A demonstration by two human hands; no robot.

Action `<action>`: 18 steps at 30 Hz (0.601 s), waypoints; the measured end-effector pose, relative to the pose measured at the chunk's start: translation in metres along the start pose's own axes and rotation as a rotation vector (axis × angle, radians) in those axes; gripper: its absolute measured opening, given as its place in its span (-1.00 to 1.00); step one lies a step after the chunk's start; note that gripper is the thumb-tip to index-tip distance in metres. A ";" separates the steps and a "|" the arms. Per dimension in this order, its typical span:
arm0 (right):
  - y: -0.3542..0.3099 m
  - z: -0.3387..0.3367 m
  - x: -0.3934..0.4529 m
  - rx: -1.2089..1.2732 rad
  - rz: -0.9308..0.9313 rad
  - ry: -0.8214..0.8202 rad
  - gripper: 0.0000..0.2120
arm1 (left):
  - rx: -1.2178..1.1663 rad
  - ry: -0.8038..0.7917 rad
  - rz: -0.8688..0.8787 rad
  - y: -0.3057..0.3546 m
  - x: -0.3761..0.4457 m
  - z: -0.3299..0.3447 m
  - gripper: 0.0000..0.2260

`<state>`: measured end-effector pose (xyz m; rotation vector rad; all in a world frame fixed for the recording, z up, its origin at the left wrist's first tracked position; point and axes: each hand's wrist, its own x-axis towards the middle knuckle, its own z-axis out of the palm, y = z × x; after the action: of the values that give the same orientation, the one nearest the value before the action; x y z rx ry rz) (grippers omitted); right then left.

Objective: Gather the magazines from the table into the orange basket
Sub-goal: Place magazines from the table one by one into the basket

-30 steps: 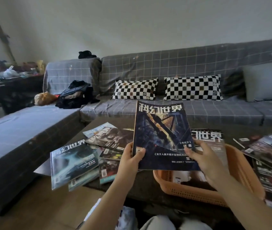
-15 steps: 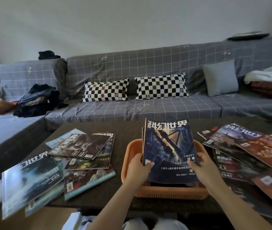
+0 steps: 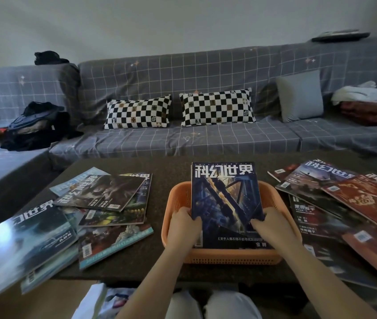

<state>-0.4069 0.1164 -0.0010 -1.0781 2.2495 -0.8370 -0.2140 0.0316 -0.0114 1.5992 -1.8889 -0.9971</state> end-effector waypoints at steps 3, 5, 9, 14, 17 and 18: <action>0.000 0.000 0.005 0.056 0.040 -0.052 -0.97 | -0.005 -0.028 0.004 0.000 0.000 -0.001 -0.89; 0.000 0.000 0.008 0.160 0.080 -0.083 -0.98 | -0.011 -0.044 -0.002 0.000 0.001 -0.003 -0.89; -0.001 -0.004 0.011 0.297 0.135 -0.109 -0.97 | -0.080 -0.091 -0.030 0.001 0.002 -0.007 -0.85; 0.002 -0.005 0.014 0.350 0.142 -0.089 -0.92 | -0.156 -0.107 -0.097 0.002 0.004 -0.009 -0.82; 0.002 -0.004 0.013 0.334 0.142 -0.106 -0.88 | -0.161 -0.115 -0.096 0.002 0.003 -0.009 -0.81; 0.002 -0.004 0.014 0.322 0.143 -0.111 -0.87 | -0.162 -0.118 -0.100 0.002 0.003 -0.009 -0.81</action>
<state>-0.4181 0.1077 -0.0020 -0.7851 1.9882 -1.0097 -0.2092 0.0264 -0.0041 1.5837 -1.7671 -1.2786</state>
